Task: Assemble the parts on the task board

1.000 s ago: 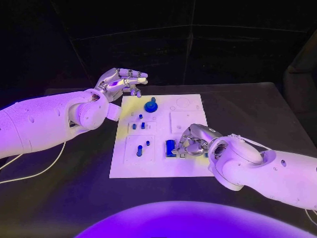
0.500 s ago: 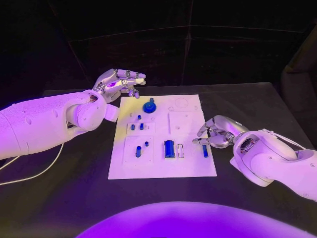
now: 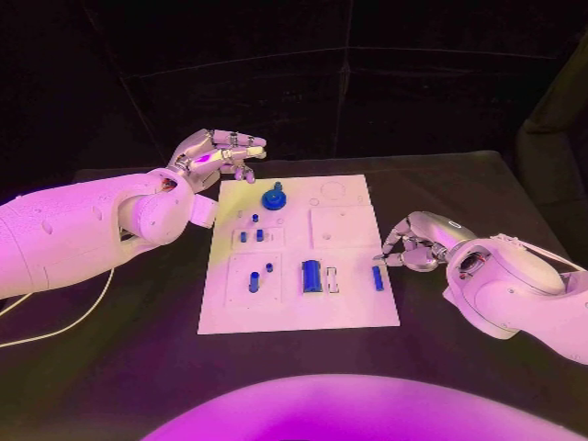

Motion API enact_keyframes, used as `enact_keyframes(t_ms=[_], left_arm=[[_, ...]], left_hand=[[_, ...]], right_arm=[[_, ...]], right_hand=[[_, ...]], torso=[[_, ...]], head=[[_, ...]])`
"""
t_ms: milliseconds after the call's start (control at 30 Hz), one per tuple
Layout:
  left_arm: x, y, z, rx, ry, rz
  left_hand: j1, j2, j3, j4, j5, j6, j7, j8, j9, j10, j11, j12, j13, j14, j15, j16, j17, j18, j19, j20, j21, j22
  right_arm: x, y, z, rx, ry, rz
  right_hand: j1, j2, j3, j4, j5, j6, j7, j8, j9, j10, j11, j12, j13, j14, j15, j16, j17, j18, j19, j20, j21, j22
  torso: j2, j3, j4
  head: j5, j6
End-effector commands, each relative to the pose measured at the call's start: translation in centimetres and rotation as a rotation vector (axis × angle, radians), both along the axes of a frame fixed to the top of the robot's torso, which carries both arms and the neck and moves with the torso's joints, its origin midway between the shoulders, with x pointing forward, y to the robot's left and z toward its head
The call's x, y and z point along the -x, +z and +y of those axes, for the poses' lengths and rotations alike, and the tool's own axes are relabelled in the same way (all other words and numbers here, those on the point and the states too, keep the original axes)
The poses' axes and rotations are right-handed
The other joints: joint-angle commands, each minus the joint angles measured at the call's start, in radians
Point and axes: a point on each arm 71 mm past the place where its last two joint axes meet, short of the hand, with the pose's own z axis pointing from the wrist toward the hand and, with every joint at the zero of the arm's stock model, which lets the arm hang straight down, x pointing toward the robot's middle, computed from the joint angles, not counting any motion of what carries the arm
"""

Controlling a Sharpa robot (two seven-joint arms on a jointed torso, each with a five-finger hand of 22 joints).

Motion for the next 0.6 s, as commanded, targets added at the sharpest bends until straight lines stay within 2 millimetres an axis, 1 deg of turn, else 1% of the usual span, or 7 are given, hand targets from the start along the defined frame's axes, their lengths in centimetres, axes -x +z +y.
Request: enact_keyframes(t_ms=[33,167,233,433,600], left_arm=[[0.0,0.1,-0.1,0.011,-0.01,-0.005],[0.0,0.1,-0.1,0.012,-0.01,-0.005],[0.0,0.1,-0.1,0.012,-0.01,-0.005],[0.0,0.1,-0.1,0.012,-0.01,-0.006],[0.0,0.1,-0.1,0.012,-0.011,-0.006]], left_hand=[[0.003,0.006,-0.006,-0.001,0.006,0.0,0.007,0.006,-0.001,-0.008,0.001,0.005,-0.001,-0.008,0.0,-0.003,-0.001,0.013,-0.001,0.002,-0.004,-0.001],[0.003,0.006,-0.006,-0.001,0.006,0.0,0.007,0.006,-0.001,-0.008,0.001,0.005,-0.001,-0.008,0.0,-0.003,-0.001,0.013,-0.001,0.002,-0.004,-0.001],[0.003,0.006,-0.006,-0.001,0.006,0.0,0.007,0.006,-0.001,-0.008,0.001,0.005,-0.001,-0.008,0.0,-0.003,-0.001,0.013,-0.001,0.002,-0.004,-0.001],[0.003,0.006,-0.006,-0.001,0.006,0.0,0.007,0.006,-0.001,-0.008,0.001,0.005,-0.001,-0.008,0.0,-0.003,-0.001,0.013,-0.001,0.002,-0.004,-0.001],[0.003,0.006,-0.006,-0.001,0.006,0.0,0.007,0.006,-0.001,-0.008,0.001,0.005,-0.001,-0.008,0.0,-0.003,-0.001,0.013,-0.001,0.002,-0.004,-0.001]], right_arm=[[0.1,-0.6,0.2,0.102,0.027,0.041],[0.1,-1.2,0.5,0.132,0.032,0.074],[0.1,-1.5,0.6,0.141,0.034,0.085],[0.3,-2.0,1.0,0.16,0.045,0.117],[0.4,-2.3,1.2,0.178,0.054,0.142]], right_hand=[[-0.014,-0.004,-0.014,0.008,-0.012,0.007,-0.001,0.008,0.003,-0.004,-0.002,-0.005,-0.002,0.068,-0.005,-0.006,0.079,0.0,-0.004,-0.003,-0.003,0.0],[-0.02,-0.007,-0.021,0.021,-0.019,0.011,-0.003,0.011,0.007,-0.003,-0.003,-0.006,-0.002,0.068,-0.006,-0.007,0.078,-0.001,-0.004,-0.003,-0.003,0.002],[-0.02,-0.008,-0.022,0.022,-0.02,0.012,-0.004,0.012,0.008,-0.003,-0.003,-0.006,-0.001,0.068,-0.006,-0.007,0.078,-0.001,-0.004,-0.004,-0.003,0.002],[-0.017,-0.007,-0.022,0.024,-0.021,0.016,-0.005,0.015,0.01,-0.003,-0.005,-0.006,-0.001,0.068,-0.007,-0.007,0.079,-0.001,-0.003,-0.004,-0.002,0.005],[-0.015,-0.007,-0.022,0.025,-0.021,0.019,-0.006,0.017,0.012,-0.002,-0.005,-0.005,0.0,0.068,-0.007,-0.006,0.08,-0.002,-0.002,-0.004,-0.001,0.007]], torso=[[0.0,-0.0005,0.0015],[-0.001,-0.0002,0.0031],[-0.001,-0.0008,0.0037],[-0.001,-0.0012,0.002],[0.0,-0.0009,0.0025]], head=[[0.0,0.002],[-0.003,0.001],[-0.002,0.0],[-0.001,-0.003],[-0.001,-0.004]])
